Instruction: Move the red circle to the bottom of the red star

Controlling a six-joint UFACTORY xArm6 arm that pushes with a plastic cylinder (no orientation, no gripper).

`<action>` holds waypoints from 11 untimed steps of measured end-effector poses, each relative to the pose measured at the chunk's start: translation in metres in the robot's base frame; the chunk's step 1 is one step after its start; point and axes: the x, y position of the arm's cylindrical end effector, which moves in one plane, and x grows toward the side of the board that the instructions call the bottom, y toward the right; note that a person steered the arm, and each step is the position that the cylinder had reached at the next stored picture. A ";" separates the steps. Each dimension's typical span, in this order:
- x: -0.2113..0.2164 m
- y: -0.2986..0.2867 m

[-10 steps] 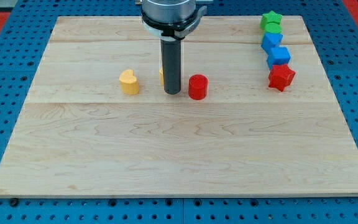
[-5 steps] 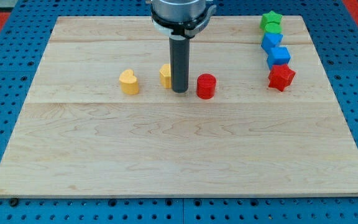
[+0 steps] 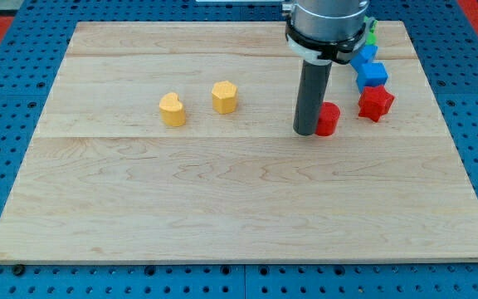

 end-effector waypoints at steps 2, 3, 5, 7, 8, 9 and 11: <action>-0.022 -0.012; -0.041 -0.012; -0.022 0.018; -0.005 0.036; 0.019 0.038; 0.030 0.050; 0.034 0.083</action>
